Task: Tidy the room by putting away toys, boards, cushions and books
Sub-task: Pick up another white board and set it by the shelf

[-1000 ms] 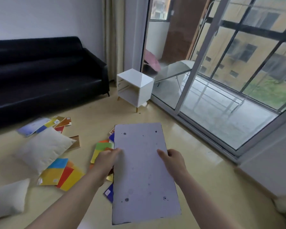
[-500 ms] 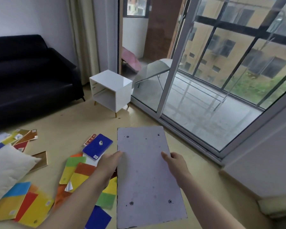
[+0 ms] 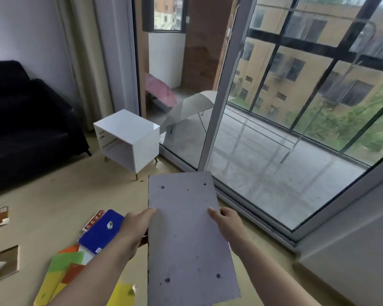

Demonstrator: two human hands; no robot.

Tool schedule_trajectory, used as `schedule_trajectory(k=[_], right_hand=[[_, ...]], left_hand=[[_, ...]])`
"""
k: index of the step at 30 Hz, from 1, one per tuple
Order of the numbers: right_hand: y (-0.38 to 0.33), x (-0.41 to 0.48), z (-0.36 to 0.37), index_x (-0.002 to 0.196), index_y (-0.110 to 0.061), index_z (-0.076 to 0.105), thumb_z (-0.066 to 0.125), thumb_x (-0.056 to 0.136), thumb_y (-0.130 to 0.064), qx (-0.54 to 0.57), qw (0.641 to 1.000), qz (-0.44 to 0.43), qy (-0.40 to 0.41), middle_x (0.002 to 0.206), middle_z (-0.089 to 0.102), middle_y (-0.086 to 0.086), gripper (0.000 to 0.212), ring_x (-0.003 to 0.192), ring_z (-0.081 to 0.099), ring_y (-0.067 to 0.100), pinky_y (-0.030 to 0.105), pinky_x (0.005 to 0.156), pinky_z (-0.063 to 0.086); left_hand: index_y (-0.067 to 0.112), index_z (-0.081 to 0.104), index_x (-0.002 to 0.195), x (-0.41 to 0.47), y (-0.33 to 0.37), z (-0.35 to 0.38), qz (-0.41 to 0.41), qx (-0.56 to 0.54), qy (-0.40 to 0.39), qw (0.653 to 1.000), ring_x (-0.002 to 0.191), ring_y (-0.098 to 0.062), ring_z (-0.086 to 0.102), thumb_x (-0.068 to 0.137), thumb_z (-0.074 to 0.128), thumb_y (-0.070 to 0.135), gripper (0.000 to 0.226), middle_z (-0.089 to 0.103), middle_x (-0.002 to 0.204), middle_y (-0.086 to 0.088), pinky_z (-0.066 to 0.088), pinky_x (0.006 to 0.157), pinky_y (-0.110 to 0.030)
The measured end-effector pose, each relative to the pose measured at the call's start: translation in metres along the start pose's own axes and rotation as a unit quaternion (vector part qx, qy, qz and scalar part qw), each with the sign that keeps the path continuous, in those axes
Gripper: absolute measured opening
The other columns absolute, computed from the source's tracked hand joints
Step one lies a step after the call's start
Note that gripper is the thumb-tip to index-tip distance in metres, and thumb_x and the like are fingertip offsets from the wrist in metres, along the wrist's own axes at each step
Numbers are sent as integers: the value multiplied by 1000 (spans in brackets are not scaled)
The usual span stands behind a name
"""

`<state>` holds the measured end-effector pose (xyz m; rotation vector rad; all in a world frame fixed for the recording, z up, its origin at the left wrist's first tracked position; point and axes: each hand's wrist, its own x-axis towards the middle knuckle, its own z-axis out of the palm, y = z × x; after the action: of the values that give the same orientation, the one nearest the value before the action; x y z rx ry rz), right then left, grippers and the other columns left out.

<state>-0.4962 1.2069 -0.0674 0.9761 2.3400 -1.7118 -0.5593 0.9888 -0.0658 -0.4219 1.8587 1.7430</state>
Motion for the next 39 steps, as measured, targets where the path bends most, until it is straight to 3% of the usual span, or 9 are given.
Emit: schedule_trajectory(k=[5, 8, 10, 15, 19, 23, 26, 30, 39], right_hand=[[-28, 91, -36, 82, -9, 55, 58, 93, -32, -4, 999, -17, -40, 80, 57, 7, 26, 71, 54, 22, 29, 64, 38], [-51, 143, -57, 73, -11, 47, 58, 94, -30, -26, 997, -33, -57, 73, 51, 6, 30, 64, 49, 20, 28, 58, 34], [-70, 173, -64, 70, -13, 43, 59, 93, -30, -48, 995, -54, -66, 69, 48, 4, 33, 62, 46, 19, 28, 56, 32], [-103, 234, -57, 84, -1, 57, 59, 91, -34, -80, 986, -79, -122, 77, 55, 6, 35, 67, 53, 19, 28, 59, 38], [-125, 277, -33, 77, -11, 46, 59, 92, -31, -101, 979, -97, -150, 69, 44, 4, 28, 60, 42, 17, 27, 55, 29], [-141, 318, 3, 77, -13, 43, 59, 92, -31, -113, 973, -97, -176, 69, 40, 4, 29, 61, 39, 17, 27, 56, 27], [-156, 349, 35, 76, -12, 42, 60, 91, -31, -119, 969, -93, -195, 70, 38, 7, 30, 62, 37, 17, 28, 57, 24], [-182, 393, 84, 79, -11, 49, 60, 91, -34, -144, 961, -69, -225, 75, 47, 8, 28, 66, 46, 19, 27, 58, 31], [-236, 476, 165, 83, -8, 52, 60, 92, -35, -173, 939, -55, -293, 78, 51, 6, 29, 70, 49, 20, 28, 61, 37]], left_hand=[[0, 67, 96, 58, 39, 55, 3, -22, 41, 999, 82, -32, 62, 88, 57, 26, 29, 66, 88, -18, 50, 71, -38], [-3, 68, 96, 85, 63, 81, 1, -45, 58, 997, 80, -32, 63, 89, 57, 23, 28, 67, 85, -18, 51, 70, -38], [-6, 67, 95, 99, 77, 92, 1, -63, 74, 995, 76, -31, 62, 89, 56, 20, 28, 66, 80, -17, 51, 68, -37], [-2, 66, 84, 133, 100, 101, -4, -99, 121, 988, 62, -27, 59, 87, 56, 17, 21, 63, 65, -11, 53, 68, -38], [3, 59, 70, 161, 117, 91, -2, -121, 157, 980, 46, -20, 50, 89, 55, 16, 23, 54, 48, -3, 46, 59, -32], [3, 63, 79, 195, 133, 70, 3, -155, 183, 971, 63, -28, 57, 82, 60, 20, 18, 61, 72, -16, 46, 64, -34], [8, 61, 74, 223, 145, 49, -27, -184, 192, 964, 62, -25, 52, 58, 63, 26, 25, 56, 67, -12, 44, 64, -34], [11, 59, 73, 275, 153, 10, -60, -198, 204, 957, 67, -25, 55, 41, 64, 35, 40, 59, 71, -13, 44, 67, -36], [-2, 65, 88, 363, 183, -42, -86, -208, 272, 936, 68, -28, 60, 69, 61, 33, 39, 66, 79, -19, 43, 62, -32]])
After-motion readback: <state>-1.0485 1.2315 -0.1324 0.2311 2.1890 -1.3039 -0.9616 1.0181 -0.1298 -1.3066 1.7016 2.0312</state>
